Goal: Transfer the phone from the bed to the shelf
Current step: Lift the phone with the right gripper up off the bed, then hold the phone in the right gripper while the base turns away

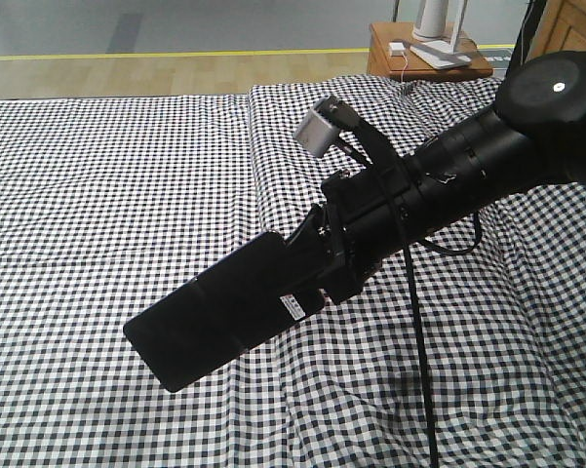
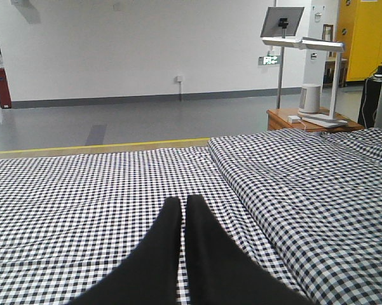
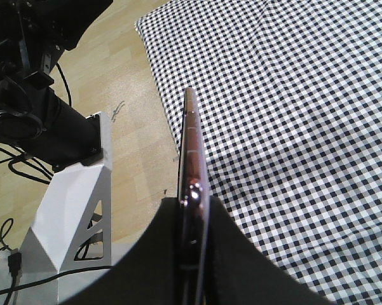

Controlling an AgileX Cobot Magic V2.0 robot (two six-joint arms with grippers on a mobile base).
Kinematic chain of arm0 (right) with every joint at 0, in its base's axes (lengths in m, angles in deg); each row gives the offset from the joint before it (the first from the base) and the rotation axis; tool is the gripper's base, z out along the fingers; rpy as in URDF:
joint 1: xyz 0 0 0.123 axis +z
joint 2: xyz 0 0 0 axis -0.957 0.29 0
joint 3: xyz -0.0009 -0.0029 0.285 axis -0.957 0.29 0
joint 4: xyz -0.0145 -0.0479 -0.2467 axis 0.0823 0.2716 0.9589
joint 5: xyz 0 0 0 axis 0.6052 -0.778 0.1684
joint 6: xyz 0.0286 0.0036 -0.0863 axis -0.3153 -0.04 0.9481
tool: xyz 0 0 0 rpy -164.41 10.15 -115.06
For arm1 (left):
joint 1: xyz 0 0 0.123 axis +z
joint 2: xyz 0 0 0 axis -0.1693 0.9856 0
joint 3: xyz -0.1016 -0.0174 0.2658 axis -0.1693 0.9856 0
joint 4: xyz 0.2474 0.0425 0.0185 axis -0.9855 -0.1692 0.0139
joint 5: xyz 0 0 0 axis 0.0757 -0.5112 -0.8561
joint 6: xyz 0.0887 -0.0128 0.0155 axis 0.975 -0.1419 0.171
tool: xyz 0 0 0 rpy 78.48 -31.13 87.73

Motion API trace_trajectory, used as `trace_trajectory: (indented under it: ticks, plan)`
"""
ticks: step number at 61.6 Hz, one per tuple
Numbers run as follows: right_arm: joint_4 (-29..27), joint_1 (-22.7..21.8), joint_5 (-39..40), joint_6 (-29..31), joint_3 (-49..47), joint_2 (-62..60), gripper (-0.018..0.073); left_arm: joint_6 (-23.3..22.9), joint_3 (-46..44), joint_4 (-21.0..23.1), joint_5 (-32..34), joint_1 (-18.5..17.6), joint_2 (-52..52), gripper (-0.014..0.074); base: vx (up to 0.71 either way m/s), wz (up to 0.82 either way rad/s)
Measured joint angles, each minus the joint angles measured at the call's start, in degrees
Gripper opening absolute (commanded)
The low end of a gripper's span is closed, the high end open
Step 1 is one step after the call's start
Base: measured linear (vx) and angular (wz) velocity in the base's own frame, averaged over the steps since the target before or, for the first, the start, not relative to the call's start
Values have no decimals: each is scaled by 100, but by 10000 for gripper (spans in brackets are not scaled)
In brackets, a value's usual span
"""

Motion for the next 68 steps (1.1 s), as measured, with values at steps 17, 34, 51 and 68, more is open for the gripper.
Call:
trace_trajectory:
  ticks: [17,34,51,68]
  plan:
    - [0,0,0,0,0,0,-2,0,0,0,0,0,0,1,0,0]
    - [0,0,0,0,0,0,-2,0,0,0,0,0,0,1,0,0]
    - [0,0,0,0,0,0,-2,0,0,0,0,0,0,1,-1,5]
    - [0,0,0,0,0,0,-2,0,0,0,0,0,0,1,-4,14]
